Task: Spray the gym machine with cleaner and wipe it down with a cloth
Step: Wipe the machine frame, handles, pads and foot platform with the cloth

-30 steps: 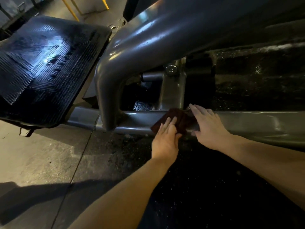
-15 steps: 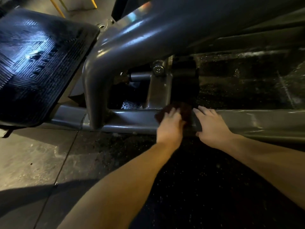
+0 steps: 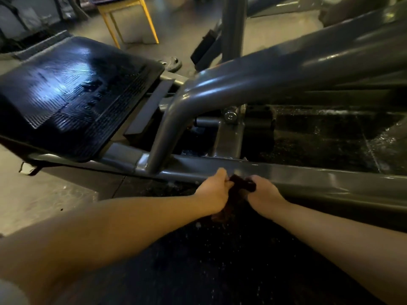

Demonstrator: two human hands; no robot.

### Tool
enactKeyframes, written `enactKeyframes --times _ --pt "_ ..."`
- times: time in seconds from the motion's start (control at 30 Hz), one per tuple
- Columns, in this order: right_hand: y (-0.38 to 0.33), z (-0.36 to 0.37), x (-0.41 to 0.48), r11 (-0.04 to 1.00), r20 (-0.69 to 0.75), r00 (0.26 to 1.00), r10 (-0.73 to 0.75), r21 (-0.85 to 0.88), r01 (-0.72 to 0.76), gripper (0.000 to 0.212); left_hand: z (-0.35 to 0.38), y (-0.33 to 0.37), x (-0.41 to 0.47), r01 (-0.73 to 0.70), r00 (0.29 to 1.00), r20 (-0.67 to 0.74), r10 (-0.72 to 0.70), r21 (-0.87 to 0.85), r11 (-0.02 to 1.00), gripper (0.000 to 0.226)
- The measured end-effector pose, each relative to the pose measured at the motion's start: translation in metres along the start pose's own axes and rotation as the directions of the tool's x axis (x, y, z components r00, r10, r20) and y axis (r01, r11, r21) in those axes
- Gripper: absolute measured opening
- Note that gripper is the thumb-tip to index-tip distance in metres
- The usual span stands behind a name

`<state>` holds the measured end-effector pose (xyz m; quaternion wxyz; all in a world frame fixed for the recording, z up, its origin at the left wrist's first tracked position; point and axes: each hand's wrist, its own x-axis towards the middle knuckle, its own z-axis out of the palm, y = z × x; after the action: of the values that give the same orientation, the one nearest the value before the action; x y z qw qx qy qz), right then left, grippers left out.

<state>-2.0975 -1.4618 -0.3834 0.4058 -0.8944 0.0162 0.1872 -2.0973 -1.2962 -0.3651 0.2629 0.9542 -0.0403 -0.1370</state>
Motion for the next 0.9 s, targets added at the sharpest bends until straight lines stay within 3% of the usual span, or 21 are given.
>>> enactKeyframes --times 0.13,0.2,0.27,0.33,0.5,0.6,0.73,0.9 --pt "-0.045 0.029 -0.004 0.956 0.041 0.995 0.091 0.276 -0.099 0.054 -0.035 -0.037 -0.034 0.115 0.993 0.011 -0.116 -0.214 0.970 0.020" --pt "-0.067 0.042 -0.009 0.900 0.077 0.985 0.154 0.400 -0.172 0.039 -0.044 -0.056 -0.050 0.157 0.985 -0.029 -0.172 -0.279 0.947 0.020" --pt "-0.085 0.053 -0.014 0.783 0.213 0.964 0.157 0.569 -0.253 0.020 -0.051 -0.071 -0.061 0.181 0.976 -0.057 -0.211 -0.327 0.927 0.016" --pt "-0.102 0.064 -0.020 0.694 0.333 0.935 0.123 0.644 -0.321 0.017 -0.059 -0.081 -0.069 0.196 0.973 -0.032 -0.227 -0.400 0.895 0.016" --pt "-0.125 0.089 -0.021 0.664 0.432 0.900 0.064 0.655 -0.361 0.023 -0.080 -0.102 -0.086 0.185 0.976 -0.023 -0.218 -0.450 0.874 0.032" --pt "-0.133 0.105 -0.011 0.715 0.410 0.907 0.093 0.607 -0.347 0.025 -0.091 -0.117 -0.092 0.165 0.971 -0.071 -0.228 -0.488 0.857 0.029" --pt "-0.144 0.120 0.000 0.691 0.373 0.923 0.091 0.644 -0.329 0.029 -0.100 -0.140 -0.090 0.166 0.952 -0.129 -0.279 -0.548 0.820 0.033" --pt "-0.158 0.138 0.013 0.687 0.386 0.922 0.034 0.661 -0.302 0.035 -0.111 -0.163 -0.088 0.266 0.944 0.020 -0.330 -0.640 0.720 0.032"
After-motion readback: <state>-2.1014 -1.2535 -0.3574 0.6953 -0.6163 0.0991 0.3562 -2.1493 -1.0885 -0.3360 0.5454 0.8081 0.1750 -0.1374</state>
